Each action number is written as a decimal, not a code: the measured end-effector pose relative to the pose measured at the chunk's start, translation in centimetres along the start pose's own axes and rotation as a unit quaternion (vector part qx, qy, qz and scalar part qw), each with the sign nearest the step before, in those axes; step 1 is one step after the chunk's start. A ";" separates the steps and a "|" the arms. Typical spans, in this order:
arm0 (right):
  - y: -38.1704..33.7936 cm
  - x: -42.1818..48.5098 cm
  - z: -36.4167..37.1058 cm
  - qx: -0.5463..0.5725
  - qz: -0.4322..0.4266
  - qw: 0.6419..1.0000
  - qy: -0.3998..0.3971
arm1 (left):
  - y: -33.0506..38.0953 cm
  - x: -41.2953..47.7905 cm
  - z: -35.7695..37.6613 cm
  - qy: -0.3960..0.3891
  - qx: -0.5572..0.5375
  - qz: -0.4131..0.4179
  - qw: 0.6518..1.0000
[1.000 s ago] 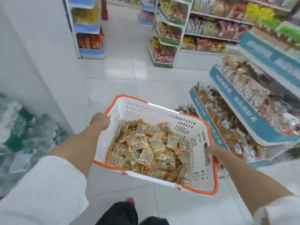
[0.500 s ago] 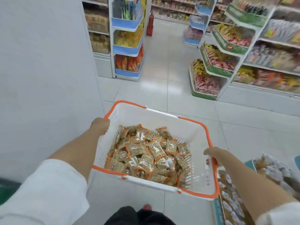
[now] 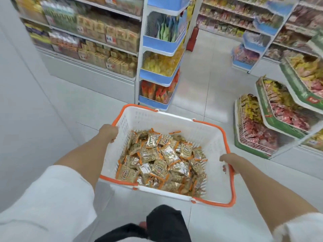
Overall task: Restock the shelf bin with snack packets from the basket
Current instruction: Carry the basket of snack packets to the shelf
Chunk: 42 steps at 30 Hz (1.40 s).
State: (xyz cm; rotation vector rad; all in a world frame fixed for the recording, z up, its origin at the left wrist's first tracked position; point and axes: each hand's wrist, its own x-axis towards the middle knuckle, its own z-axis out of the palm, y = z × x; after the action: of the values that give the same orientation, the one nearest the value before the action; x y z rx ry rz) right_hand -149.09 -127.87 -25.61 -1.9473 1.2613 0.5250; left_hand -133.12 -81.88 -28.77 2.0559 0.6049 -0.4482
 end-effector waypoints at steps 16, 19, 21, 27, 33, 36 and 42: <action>-59.5 19.9 18.9 -0.140 -0.150 0.974 -0.096 | 13.4 37.8 -17.8 0.140 0.005 -0.135 0.981; -69.7 19.6 26.0 -0.202 -0.179 0.957 -0.109 | 12.8 44.8 -24.4 0.146 0.003 -0.173 0.974; -76.1 16.7 30.5 -0.217 -0.197 0.950 -0.106 | 13.1 48.6 -29.5 0.154 -0.026 -0.187 0.970; -93.9 13.1 46.2 -0.223 -0.220 0.940 -0.136 | 12.7 60.4 -45.2 0.220 -0.071 -0.228 0.946; -110.3 10.5 63.5 -0.244 -0.266 0.920 -0.152 | 12.3 74.0 -61.3 0.271 -0.147 -0.253 0.917; -117.5 9.0 70.8 -0.242 -0.252 0.921 -0.172 | 11.7 79.9 -69.5 0.283 -0.159 -0.247 0.913; -130.0 8.5 85.1 -0.241 -0.217 0.929 -0.177 | 10.7 91.9 -84.9 0.250 -0.182 -0.226 0.924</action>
State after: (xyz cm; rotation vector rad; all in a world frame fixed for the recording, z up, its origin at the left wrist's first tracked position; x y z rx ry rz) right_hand -23.70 -36.61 -38.42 -2.3057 0.4729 0.9642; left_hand -45.54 8.10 -26.55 1.6590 1.3788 -0.0444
